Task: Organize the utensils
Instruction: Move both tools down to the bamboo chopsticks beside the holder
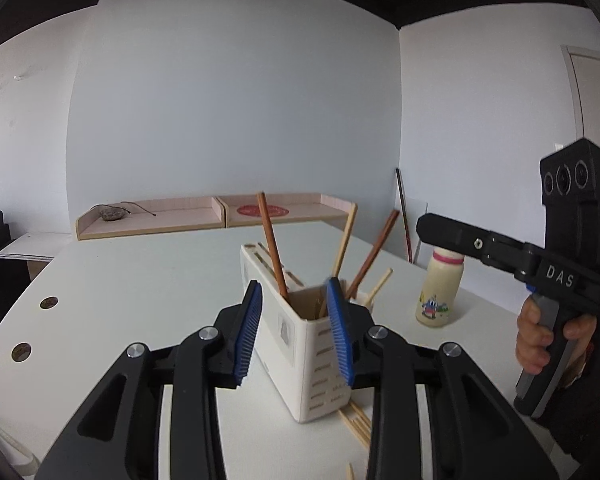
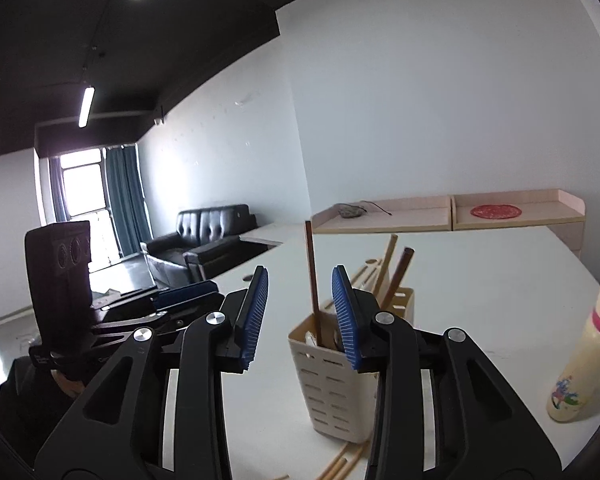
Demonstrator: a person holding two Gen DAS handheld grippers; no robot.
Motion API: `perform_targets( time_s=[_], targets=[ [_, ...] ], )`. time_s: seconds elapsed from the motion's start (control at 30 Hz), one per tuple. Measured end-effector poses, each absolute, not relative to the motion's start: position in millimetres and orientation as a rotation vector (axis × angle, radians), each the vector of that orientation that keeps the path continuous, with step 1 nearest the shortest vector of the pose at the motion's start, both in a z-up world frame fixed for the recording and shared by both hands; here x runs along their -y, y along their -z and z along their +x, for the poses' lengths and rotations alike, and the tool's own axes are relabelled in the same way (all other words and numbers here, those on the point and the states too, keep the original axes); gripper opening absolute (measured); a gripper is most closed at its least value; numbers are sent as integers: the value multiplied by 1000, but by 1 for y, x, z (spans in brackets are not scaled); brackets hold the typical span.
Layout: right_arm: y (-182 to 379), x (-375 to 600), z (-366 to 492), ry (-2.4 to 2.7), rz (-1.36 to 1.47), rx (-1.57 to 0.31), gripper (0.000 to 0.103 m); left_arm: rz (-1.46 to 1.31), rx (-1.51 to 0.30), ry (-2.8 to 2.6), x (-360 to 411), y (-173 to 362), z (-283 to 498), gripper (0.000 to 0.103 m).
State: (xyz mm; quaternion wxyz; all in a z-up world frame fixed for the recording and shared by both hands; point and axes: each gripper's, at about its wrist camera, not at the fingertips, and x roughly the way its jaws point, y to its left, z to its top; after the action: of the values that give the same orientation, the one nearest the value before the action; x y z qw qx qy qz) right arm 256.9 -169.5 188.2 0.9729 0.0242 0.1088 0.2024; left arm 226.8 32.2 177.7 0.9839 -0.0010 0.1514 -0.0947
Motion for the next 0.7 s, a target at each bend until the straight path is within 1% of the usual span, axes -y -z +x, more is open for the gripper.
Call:
perform_targets(
  time_s=[0.27,0.43,0.7],
  targets=[
    [-127,175,268,-211,-41,-567,33,60,-561,222,-8,-121,216,33],
    [-90,180,270,-212,-14,-658,32,111,-664,245,9,-88,219,33],
    [-48,165,298,-177,-9,-835,31,164,-819,288,23,-48,214,33]
  ],
)
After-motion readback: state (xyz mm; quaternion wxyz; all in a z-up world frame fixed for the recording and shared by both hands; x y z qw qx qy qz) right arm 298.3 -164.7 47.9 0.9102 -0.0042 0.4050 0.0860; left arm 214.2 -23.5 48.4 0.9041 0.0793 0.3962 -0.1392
